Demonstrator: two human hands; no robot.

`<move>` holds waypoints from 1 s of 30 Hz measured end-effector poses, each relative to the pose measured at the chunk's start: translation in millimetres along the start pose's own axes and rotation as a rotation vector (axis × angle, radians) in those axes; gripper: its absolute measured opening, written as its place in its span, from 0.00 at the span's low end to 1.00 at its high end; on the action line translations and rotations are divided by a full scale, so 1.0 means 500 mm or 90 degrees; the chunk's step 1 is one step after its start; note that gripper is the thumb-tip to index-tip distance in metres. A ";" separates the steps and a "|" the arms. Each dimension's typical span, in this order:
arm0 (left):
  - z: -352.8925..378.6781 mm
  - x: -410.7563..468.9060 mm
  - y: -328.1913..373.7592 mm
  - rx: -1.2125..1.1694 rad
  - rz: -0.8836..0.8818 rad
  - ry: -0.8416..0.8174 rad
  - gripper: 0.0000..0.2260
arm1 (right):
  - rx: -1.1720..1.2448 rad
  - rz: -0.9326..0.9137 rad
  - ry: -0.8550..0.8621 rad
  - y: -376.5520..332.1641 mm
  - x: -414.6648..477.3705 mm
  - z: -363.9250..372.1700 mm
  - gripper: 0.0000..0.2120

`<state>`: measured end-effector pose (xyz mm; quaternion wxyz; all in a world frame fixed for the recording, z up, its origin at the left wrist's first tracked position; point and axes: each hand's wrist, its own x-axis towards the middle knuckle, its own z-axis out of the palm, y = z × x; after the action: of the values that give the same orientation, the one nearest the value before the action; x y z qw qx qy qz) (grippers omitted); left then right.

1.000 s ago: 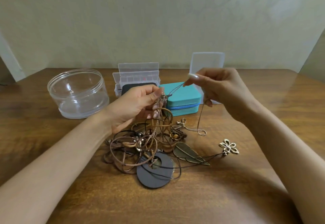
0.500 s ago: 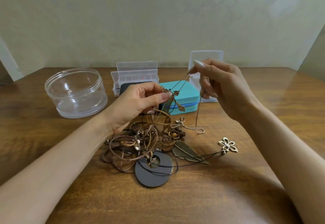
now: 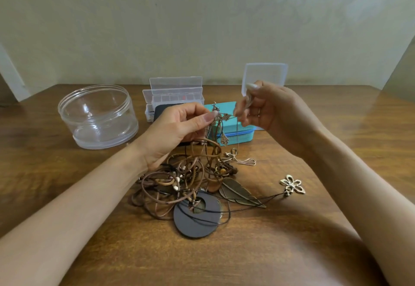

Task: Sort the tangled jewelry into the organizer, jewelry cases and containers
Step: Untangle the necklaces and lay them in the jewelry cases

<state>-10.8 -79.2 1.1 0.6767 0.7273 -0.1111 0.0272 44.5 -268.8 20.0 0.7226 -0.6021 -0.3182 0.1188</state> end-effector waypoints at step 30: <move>-0.002 0.006 -0.002 -0.116 -0.024 0.078 0.00 | 0.048 0.099 -0.002 0.011 0.003 0.004 0.07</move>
<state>-7.7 -78.7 0.9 0.7458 0.6619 -0.0577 0.0485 45.5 -265.3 15.5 0.7330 -0.5968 -0.2671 0.1874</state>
